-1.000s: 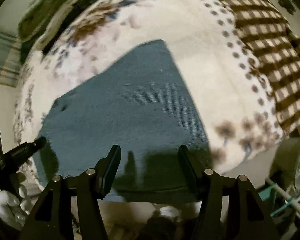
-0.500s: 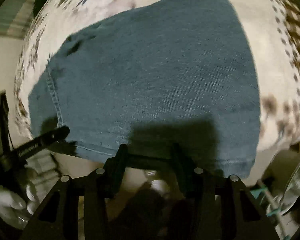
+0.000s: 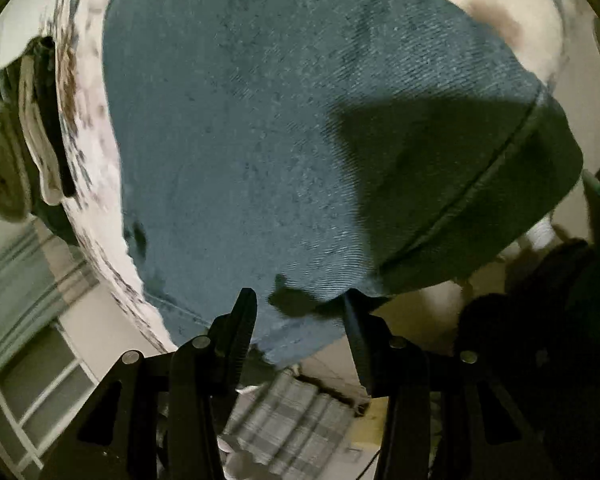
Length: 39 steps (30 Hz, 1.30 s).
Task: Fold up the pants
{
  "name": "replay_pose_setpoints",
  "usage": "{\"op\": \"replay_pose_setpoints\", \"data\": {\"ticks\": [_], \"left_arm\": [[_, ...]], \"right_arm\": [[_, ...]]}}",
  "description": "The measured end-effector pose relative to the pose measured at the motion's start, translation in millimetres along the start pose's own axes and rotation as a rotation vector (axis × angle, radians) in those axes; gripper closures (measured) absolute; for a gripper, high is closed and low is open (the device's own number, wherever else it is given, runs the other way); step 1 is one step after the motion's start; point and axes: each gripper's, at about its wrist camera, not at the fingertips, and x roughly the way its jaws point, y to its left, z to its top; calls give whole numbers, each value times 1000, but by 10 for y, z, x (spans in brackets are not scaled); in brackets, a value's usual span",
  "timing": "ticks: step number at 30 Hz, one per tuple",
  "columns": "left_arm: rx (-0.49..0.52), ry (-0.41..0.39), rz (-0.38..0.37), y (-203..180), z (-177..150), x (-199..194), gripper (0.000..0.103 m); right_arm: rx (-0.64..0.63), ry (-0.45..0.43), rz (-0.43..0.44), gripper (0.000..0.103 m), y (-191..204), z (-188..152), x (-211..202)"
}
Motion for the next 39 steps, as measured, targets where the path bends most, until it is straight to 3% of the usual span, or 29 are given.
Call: {"op": "replay_pose_setpoints", "data": {"ticks": [1, 2, 3, 7, 10, 13, 14, 15, 16, 18, 19, 23, 27, 30, 34, 35, 36, 38, 39], "left_arm": [[10, 7, 8, 22, 25, 43, 70], [8, 14, 9, 114, 49, 16, 70], [9, 10, 6, 127, 40, 29, 70], [53, 6, 39, 39, -19, 58, 69], [17, 16, 15, -1, -21, 33, 69], [-27, -61, -38, 71, -32, -233, 69], [-41, -96, -65, 111, -51, -350, 68], [-59, -131, -106, 179, -72, -480, 59], [-78, -155, -129, 257, -87, -563, 51], [-125, -211, -158, 445, -132, -709, 14], [-166, -252, -162, 594, -178, -787, 13], [-398, -326, -158, 1308, -206, -816, 13], [-638, -394, -207, 2019, -314, -667, 13], [-725, -426, -231, 2387, -306, -519, 13], [-770, -431, -258, 2572, -239, -344, 13], [-763, -436, -254, 2579, -218, -333, 20], [-750, -440, -245, 2566, -186, -328, 35], [-722, -446, -253, 2552, -169, -348, 56], [-717, -452, -247, 2552, -159, -347, 60]], "right_arm": [[-7, -15, -24, 70, 20, -12, -16], [-7, -29, -63, 88, 14, -17, -30], [1, -34, -101, 95, -8, -12, -21], [-16, -34, -159, 99, 5, -5, 14], [-52, -20, -199, 97, 105, 7, 49], [-124, 8, -223, 88, 255, 16, 52], [-169, 9, -230, 73, 322, -5, 16], [-202, 6, -236, 53, 290, -7, -98], [-242, 4, -235, 46, 356, -34, -131], [-331, 8, -239, 42, 488, -104, -176], [-385, 5, -257, 41, 566, -153, -194], [-527, -36, -323, 41, 824, -300, -236], [-571, -70, -361, 41, 1000, -301, -216], [-573, -83, -378, 41, 1048, -283, -150], [-598, -100, -409, 41, 1057, -291, -65], [-604, -104, -415, 41, 1070, -297, -34], [-608, -106, -419, 41, 1079, -299, -9], [-612, -111, -428, 41, 1092, -302, 34], [-612, -113, -431, 41, 1095, -305, 58]]}}
